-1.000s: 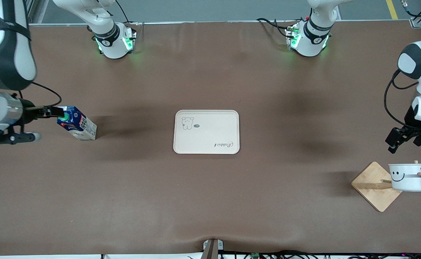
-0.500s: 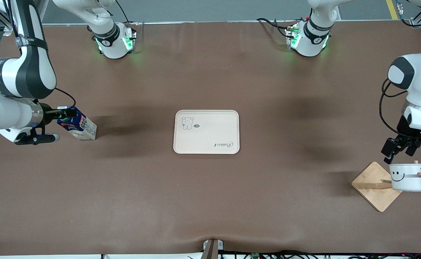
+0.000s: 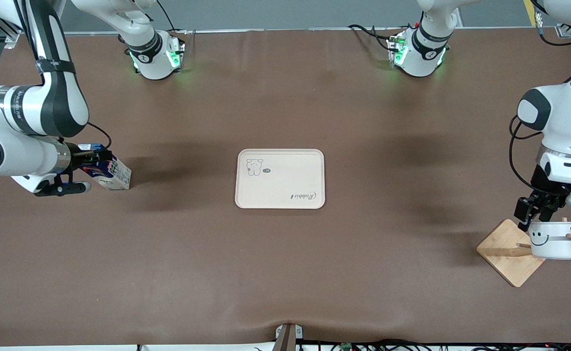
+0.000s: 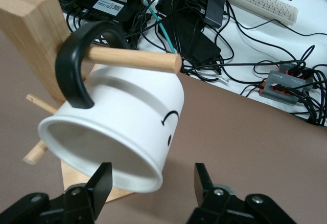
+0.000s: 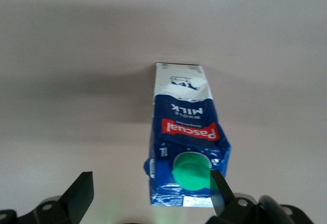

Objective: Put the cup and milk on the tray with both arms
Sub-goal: 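Close the right gripper on the milk while the left gripper grasps the mug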

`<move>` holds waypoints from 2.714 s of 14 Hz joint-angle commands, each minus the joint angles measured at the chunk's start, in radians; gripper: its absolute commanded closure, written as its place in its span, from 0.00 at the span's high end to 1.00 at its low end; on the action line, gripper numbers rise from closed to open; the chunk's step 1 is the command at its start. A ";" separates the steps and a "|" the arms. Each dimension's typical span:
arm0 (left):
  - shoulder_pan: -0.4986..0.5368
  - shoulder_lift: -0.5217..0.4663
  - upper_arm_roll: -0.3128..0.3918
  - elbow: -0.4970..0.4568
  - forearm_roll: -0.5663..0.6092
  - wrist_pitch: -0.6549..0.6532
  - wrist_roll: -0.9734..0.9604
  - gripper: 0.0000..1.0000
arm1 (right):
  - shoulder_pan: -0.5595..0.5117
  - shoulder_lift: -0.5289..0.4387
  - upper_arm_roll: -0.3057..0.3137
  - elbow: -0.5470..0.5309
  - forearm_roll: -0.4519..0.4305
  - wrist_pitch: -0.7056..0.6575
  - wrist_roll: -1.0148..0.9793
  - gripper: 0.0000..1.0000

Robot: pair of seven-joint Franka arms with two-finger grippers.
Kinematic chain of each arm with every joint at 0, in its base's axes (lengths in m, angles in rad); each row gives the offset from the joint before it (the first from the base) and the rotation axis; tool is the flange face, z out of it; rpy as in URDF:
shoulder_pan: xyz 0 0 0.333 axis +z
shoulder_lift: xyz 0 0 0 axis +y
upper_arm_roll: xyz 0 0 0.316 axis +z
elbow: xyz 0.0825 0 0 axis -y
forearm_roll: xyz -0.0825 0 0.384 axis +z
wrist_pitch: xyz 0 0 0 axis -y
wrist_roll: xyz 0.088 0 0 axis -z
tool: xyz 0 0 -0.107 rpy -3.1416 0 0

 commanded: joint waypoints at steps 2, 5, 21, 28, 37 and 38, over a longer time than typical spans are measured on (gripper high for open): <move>-0.001 0.038 -0.003 0.048 -0.005 0.016 -0.009 0.60 | -0.006 -0.046 0.006 -0.030 -0.053 0.007 0.006 1.00; -0.004 0.050 -0.005 0.062 -0.003 0.016 -0.007 0.40 | -0.010 -0.045 0.006 -0.036 -0.086 0.011 0.004 1.00; -0.023 0.058 -0.023 0.081 -0.003 0.014 -0.003 0.02 | -0.047 -0.042 0.007 -0.130 -0.083 0.111 0.003 1.00; -0.023 0.001 -0.032 0.059 -0.003 -0.033 0.002 0.02 | -0.047 -0.043 0.007 -0.177 -0.071 0.119 0.004 1.00; -0.023 -0.088 -0.069 0.059 -0.003 -0.207 -0.033 0.02 | -0.062 -0.026 0.007 -0.078 0.015 0.047 0.012 0.10; -0.020 -0.096 -0.092 0.059 -0.003 -0.228 -0.056 0.02 | -0.059 -0.022 0.007 -0.067 0.028 0.044 0.013 0.10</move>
